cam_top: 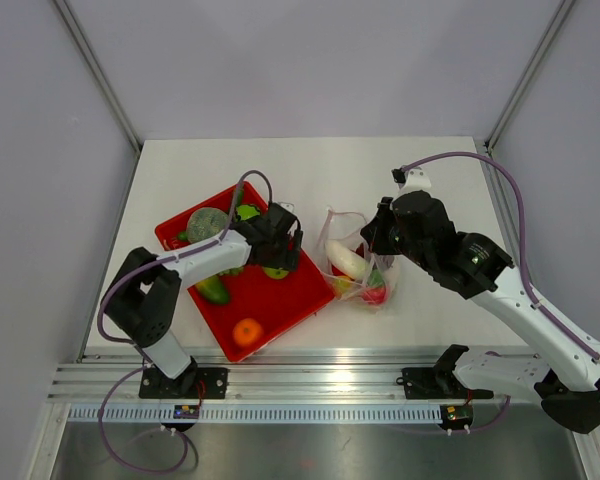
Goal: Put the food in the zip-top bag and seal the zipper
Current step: Pick up the fake fruit from the bin, then place the fake fruit in the zipper food storage bag.
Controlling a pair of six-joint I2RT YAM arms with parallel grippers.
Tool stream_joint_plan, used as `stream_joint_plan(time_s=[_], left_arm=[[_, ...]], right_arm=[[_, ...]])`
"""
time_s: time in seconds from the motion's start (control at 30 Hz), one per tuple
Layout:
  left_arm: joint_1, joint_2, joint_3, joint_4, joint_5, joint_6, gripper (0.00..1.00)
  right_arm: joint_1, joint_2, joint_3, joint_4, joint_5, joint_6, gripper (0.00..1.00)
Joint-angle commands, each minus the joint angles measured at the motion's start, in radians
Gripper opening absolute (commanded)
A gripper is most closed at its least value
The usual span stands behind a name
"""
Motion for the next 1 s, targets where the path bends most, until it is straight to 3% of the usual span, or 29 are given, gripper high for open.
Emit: stream_joint_plan(time_s=[0.0,0.2,0.47,0.73,0.97], left_arm=[[0.001,-0.119,0.053,-0.041,-0.043,-0.010,0.59],[0.001,-0.272,0.187,-0.196,-0.041,-0.010,0.54],[-0.001,-0.397,0.418,-0.281,0.230,-0.062,0.52],[-0.016,-0.466,0.318,0.000,0.603,-0.203,0.51],[-0.091,-0.392,0.290,0.055,0.596,-0.228,0.51]], right_arm=[[0.001,-0.010,0.018,0.017,-0.013,0.009,0.00],[0.001,-0.004,0.012,0.025,-0.025,0.014,0.00],[0.001,0.016,0.018,0.048,-0.045,0.017,0.00],[0.002,0.034,0.031,0.071,-0.071,0.023,0.00],[0.001,0.033,0.037,0.079,-0.073,0.040,0.00]])
